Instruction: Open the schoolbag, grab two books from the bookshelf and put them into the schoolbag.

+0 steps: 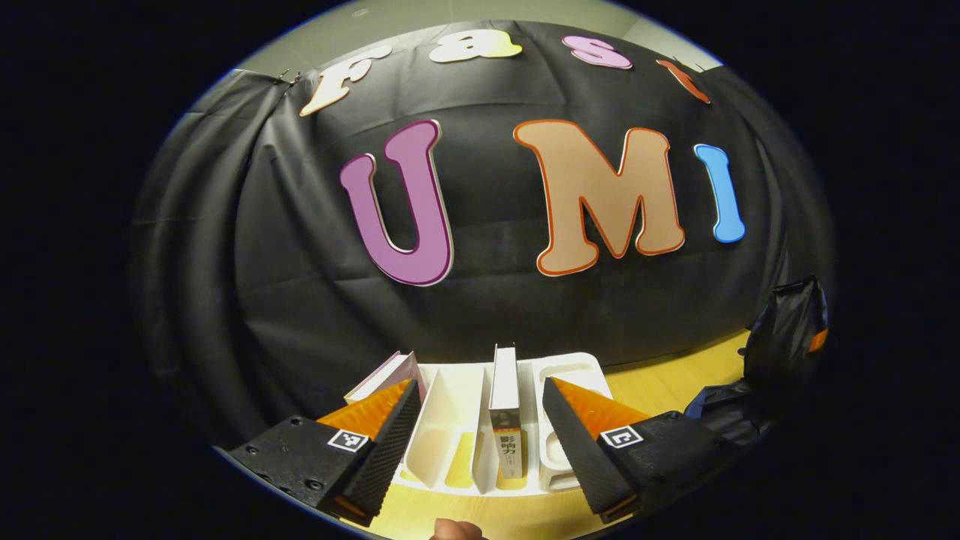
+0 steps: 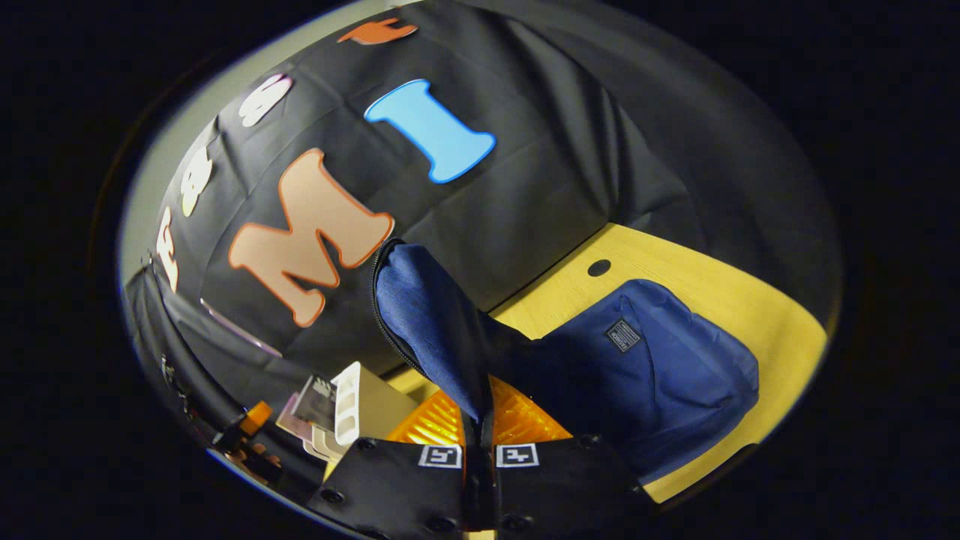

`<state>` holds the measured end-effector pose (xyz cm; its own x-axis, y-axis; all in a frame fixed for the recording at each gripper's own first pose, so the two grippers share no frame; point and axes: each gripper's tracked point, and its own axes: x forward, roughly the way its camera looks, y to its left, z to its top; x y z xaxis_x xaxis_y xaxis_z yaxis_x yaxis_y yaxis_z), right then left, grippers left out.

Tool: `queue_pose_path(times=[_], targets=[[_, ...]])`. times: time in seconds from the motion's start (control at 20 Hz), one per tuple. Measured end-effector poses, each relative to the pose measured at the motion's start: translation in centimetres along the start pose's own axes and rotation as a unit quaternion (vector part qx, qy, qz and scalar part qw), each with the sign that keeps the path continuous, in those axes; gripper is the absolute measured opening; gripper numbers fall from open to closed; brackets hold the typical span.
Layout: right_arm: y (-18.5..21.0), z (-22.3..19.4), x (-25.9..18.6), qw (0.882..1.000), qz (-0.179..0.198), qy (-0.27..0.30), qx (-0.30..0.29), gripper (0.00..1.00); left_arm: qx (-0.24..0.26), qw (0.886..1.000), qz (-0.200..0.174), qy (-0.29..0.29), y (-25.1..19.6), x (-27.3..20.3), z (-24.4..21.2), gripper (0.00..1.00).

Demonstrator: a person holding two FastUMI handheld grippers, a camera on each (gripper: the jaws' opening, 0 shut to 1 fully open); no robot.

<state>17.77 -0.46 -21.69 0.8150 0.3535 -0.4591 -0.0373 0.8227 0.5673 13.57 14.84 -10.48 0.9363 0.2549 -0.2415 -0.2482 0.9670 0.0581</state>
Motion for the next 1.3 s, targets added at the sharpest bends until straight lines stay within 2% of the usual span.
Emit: queue_pose_path(times=[0.05,0.1,0.2,0.35,0.5,0.6,0.7,0.9,1.0,1.1,1.15,1.2,1.25,1.3], targets=[[-0.2,-0.3,0.1,1.0,-0.001,-0.003,0.009,0.02,-0.003,1.0,-0.006,0.013,-0.3,1.3,-0.3,0.95],[-0.3,-0.3,-0.1,1.0,-0.003,-0.005,0.012,0.03,-0.008,0.999,-0.011,0.032,-0.5,2.5,-1.0,1.0],[-0.1,-0.2,-0.1,1.0,-0.006,-0.003,0.003,0.03,-0.023,0.996,-0.018,0.084,-0.9,5.0,-2.9,0.95],[0.0,-0.3,0.0,1.0,-0.009,-0.004,0.0,0.03,-0.045,0.985,-0.023,0.166,-1.3,8.0,-6.0,0.96],[-0.1,-0.2,-0.2,1.0,-0.011,-0.007,0.004,0.03,-0.043,0.975,-0.026,0.217,-1.0,10.2,-7.4,0.95],[0.0,-0.3,-0.1,1.0,-0.014,-0.005,0.002,0.03,-0.023,0.972,-0.024,0.233,-0.9,11.0,-7.7,0.94],[0.0,-0.3,0.0,1.0,-0.014,-0.003,-0.002,0.03,0.02,0.964,-0.026,0.264,-1.0,11.4,-8.5,0.94],[0.0,-0.2,0.1,1.0,-0.018,0.0,-0.016,0.03,0.06,0.952,-0.051,0.296,-2.1,12.2,-9.3,0.91],[0.2,-0.3,0.0,1.0,-0.018,-0.001,-0.018,0.03,0.068,0.944,-0.061,0.316,-2.4,12.2,-10.2,0.86],[0.3,-0.3,0.0,1.0,-0.019,-0.002,-0.017,0.03,0.073,0.937,-0.068,0.334,-2.4,11.9,-10.9,0.76],[0.2,-0.4,0.1,1.0,-0.02,-0.002,-0.016,0.03,0.074,0.936,-0.069,0.337,-2.4,11.8,-11.0,0.67],[0.2,-0.4,0.0,1.0,-0.02,-0.002,-0.015,0.03,0.076,0.933,-0.068,0.344,-2.3,11.8,-11.1,0.53],[0.2,-0.3,0.1,1.0,-0.021,-0.002,-0.014,0.03,0.073,0.931,-0.08,0.347,-2.8,11.7,-11.3,0.46],[0.2,-0.4,0.0,1.0,-0.021,-0.002,-0.013,0.03,0.071,0.93,-0.087,0.35,-3.1,11.5,-11.2,0.46]])
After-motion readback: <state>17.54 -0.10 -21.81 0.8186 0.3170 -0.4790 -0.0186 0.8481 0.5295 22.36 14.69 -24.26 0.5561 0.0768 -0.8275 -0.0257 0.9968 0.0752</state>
